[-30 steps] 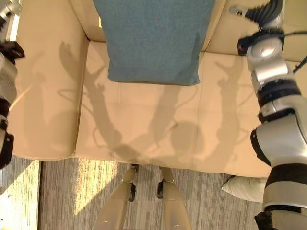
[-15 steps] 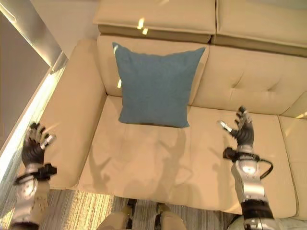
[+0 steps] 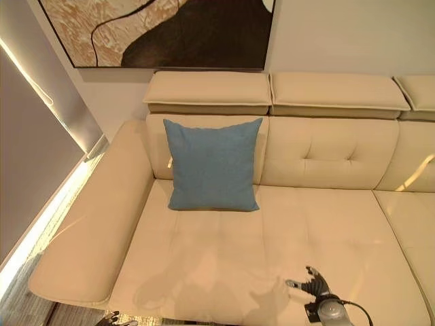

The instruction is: Pick up all the scattered cushions and arrange them neatly on the sofa.

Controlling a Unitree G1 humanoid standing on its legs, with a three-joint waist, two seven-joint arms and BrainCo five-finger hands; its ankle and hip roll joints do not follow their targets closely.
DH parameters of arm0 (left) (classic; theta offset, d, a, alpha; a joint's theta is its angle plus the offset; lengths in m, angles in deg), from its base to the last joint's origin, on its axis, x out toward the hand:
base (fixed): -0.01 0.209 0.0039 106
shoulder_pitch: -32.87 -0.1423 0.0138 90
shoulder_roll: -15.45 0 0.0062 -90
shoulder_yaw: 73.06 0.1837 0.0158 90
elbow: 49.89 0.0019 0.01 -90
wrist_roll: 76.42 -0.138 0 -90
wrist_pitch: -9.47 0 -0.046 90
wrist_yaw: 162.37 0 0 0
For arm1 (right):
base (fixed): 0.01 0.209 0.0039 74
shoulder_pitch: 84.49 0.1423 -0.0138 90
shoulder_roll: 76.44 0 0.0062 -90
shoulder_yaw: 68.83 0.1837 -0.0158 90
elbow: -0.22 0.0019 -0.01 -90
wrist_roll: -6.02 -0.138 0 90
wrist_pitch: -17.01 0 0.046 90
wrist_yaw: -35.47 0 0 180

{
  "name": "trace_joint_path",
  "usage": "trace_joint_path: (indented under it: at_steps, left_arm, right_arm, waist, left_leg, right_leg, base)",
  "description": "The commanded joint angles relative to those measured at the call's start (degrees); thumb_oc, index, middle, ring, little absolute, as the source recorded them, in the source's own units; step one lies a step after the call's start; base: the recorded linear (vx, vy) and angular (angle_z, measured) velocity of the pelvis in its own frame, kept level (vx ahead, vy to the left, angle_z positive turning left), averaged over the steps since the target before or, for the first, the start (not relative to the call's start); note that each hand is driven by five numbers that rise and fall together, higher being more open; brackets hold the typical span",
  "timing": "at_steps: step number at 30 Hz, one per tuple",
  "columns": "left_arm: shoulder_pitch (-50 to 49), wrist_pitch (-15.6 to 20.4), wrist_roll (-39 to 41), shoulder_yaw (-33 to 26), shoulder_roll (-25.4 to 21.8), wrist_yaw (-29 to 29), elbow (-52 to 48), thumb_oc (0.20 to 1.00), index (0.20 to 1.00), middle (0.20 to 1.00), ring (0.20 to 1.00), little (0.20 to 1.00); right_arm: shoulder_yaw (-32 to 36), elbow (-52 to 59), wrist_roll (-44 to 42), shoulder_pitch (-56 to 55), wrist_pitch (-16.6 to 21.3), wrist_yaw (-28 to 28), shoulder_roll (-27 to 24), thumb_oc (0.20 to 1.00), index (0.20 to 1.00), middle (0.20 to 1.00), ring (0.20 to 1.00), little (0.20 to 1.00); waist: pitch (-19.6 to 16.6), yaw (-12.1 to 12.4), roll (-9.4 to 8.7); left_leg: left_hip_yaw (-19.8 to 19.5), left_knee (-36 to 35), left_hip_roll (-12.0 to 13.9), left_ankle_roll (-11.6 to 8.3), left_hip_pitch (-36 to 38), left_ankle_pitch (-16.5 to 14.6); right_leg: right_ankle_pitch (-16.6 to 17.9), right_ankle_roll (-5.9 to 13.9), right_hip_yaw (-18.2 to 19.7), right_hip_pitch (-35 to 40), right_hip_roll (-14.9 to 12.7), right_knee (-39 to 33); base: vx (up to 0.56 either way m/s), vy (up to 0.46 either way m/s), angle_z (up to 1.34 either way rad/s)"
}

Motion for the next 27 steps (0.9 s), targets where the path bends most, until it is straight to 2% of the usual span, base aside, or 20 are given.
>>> trace_joint_path:
  at_steps: [1,5,9,10,11,13,27]
  left_arm:
    - [3.5,-0.2,-3.7,-1.1,-3.4,0.0,1.7,1.000,1.000,1.000,1.000,1.000]
    - [4.3,-0.5,-4.7,0.5,-3.7,-0.2,1.6,1.000,1.000,1.000,1.000,1.000]
    - [4.8,-0.8,-4.6,0.9,-3.2,0.0,1.4,1.000,1.000,1.000,1.000,1.000]
    - [5.8,-0.6,-3.5,1.6,-2.2,0.2,0.6,1.000,1.000,1.000,1.000,1.000]
    - [6.1,-0.5,-3.1,2.0,-1.4,0.3,0.3,1.000,1.000,1.000,1.000,1.000]
    - [6.4,-0.7,-2.9,2.2,-0.6,0.1,0.5,1.000,1.000,1.000,1.000,1.000]
    - [6.4,-0.7,-2.9,2.3,-0.6,0.1,0.5,1.000,1.000,1.000,1.000,1.000]
  right_arm:
    - [-0.7,-1.9,2.0,1.6,-0.6,1.1,0.2,1.000,1.000,1.000,1.000,1.000]
    - [0.7,-6.7,1.9,0.5,-1.6,0.9,0.8,1.000,1.000,1.000,1.000,1.000]
    - [0.7,-9.2,2.1,0.4,-2.4,1.0,1.3,1.000,1.000,1.000,1.000,1.000]
    - [0.3,-10.0,2.0,1.0,-2.9,1.2,1.3,1.000,1.000,1.000,1.000,1.000]
    - [0.1,-10.4,2.4,1.1,-3.0,1.4,1.3,1.000,1.000,1.000,1.000,1.000]
    - [0.2,-11.2,2.9,1.2,-3.5,1.2,1.4,1.000,1.000,1.000,1.000,1.000]
    - [0.2,-11.2,2.9,1.2,-3.5,1.2,1.4,1.000,1.000,1.000,1.000,1.000]
  waist:
    - [0.4,0.1,-3.55]
    - [0.8,-0.4,-3.57]
    - [1.5,-0.6,-4.05]
    - [3.1,0.1,-4.70]
    - [3.2,0.2,-4.86]
    - [2.9,0.0,-4.50]
    - [2.9,0.1,-4.50]
  left_leg:
    - [0.6,1.8,1.5,-3.85,1.0,-1.3]
    - [-0.4,2.0,2.2,-4.81,0.8,-0.7]
    - [-1.2,4.3,2.4,-4.60,0.1,-1.5]
    - [-5.7,8.0,0.4,-4.34,-2.4,-2.7]
    - [-8.7,8.5,-1.0,-4.03,-3.0,-3.6]
    - [-9.9,8.0,-1.5,-3.48,-3.0,-4.5]
    - [-9.8,8.0,-1.5,-3.47,-3.0,-4.5]
  right_leg:
    - [-4.3,6.85,-2.1,3.7,-5.4,1.8]
    - [-5.6,5.97,-3.3,4.4,-4.7,2.8]
    - [-5.0,5.79,-2.6,4.4,-4.5,2.5]
    - [-4.0,5.73,-0.8,2.9,-4.6,2.6]
    - [-3.1,6.05,0.2,2.1,-4.6,2.2]
    - [-2.1,6.65,1.6,1.1,-4.6,2.1]
    - [-2.1,6.65,1.7,1.1,-4.5,2.1]
  base:
    - [-0.03,-0.081,0.19]
    - [-0.05,-0.087,0.24]
    - [-0.11,-0.022,0.27]
    - [-0.22,0.060,-0.08]
    - [-0.22,0.061,-0.06]
    - [-0.08,0.086,-0.43]
    - [0.00,0.005,-0.15]
